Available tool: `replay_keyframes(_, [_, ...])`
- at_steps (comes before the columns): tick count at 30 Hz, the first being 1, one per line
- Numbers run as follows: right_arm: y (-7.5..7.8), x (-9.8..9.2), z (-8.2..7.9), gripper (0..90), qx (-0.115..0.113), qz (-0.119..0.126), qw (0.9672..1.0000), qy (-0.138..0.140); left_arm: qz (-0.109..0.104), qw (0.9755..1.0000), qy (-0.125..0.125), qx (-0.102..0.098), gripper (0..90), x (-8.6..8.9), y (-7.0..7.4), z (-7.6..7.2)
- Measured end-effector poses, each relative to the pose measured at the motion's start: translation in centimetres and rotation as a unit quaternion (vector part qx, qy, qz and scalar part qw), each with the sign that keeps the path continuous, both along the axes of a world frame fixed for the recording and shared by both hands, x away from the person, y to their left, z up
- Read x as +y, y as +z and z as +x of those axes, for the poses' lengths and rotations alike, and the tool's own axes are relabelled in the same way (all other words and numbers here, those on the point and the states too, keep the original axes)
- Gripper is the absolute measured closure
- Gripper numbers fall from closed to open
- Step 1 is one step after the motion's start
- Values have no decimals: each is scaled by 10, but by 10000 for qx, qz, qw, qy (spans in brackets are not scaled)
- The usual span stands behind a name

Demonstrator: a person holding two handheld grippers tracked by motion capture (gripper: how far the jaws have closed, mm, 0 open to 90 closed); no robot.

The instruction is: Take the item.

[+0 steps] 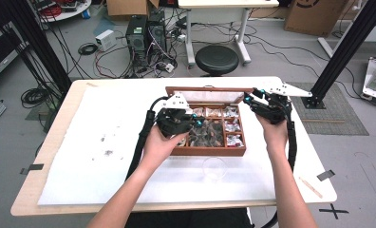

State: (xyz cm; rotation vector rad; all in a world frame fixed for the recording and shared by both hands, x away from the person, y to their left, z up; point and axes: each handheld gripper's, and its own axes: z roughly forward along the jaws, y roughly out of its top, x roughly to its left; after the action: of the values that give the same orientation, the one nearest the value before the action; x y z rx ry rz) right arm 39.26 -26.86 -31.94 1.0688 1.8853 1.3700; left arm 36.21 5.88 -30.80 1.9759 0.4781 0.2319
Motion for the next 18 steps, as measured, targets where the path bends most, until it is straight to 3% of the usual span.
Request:
replay_keyframes(9, [0,0,0,580,-6,-1,10000,-3,-211,9997,-141,54,892,5,7,-9])
replay_keyframes(18, [0,0,0,581,-6,-9,10000,-14,-242,9983,-528,24,892,-4,12,-28])
